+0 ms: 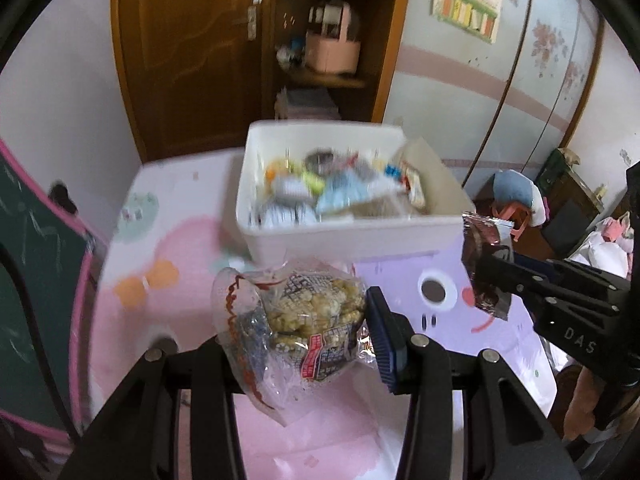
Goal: Organize snacks
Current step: 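Grasp the clear puffed-snack bag with the left tool while the right tool grasps the brown wrapper, then carry the puffed-snack bag and brown wrapper into the white basket and open both tools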
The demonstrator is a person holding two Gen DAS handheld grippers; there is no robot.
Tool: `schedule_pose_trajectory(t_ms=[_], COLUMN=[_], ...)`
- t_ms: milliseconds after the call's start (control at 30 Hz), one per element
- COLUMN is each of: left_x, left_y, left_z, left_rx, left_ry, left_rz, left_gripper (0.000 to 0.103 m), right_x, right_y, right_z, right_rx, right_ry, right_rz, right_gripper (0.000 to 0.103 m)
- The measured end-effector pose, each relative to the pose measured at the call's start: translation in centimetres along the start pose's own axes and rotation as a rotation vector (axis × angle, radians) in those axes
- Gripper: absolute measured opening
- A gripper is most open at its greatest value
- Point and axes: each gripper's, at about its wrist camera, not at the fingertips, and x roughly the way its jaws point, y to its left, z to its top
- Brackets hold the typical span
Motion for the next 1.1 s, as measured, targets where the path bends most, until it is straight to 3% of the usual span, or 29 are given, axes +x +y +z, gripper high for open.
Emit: schedule_pose_trajectory(t_ms=[467, 700, 967, 1100], left_x=[-2.6, -2.1, 2.0, 4.9], left_y=[-2.2, -2.8, -1.7, -1.1], left_z=[11.2, 17.0, 21.1, 21.7], left_rx=[0.132, 0.139, 0.079, 0.054], left_ry=[-0.132, -0.224, -0.193, -0.152], left_rz=[0.116, 0.180, 0.186, 0.174], left_gripper=[0.043, 0.043, 0.043, 0.043], right_x=[-4.4, -5.0, -3.8, -1.3], right_y=[0.0, -1.2, -2.4, -3.2], right_z=[9.0, 14.6, 18.6, 19.5], right_rx=[-0.061, -0.045, -0.009, 0.008], right_ry=[-0.184, -0.262, -0.290, -0.254], right_rz=[-0.092, -0.141, -0.161, -0.160], right_gripper=[0.022, 0.022, 0.022, 0.023])
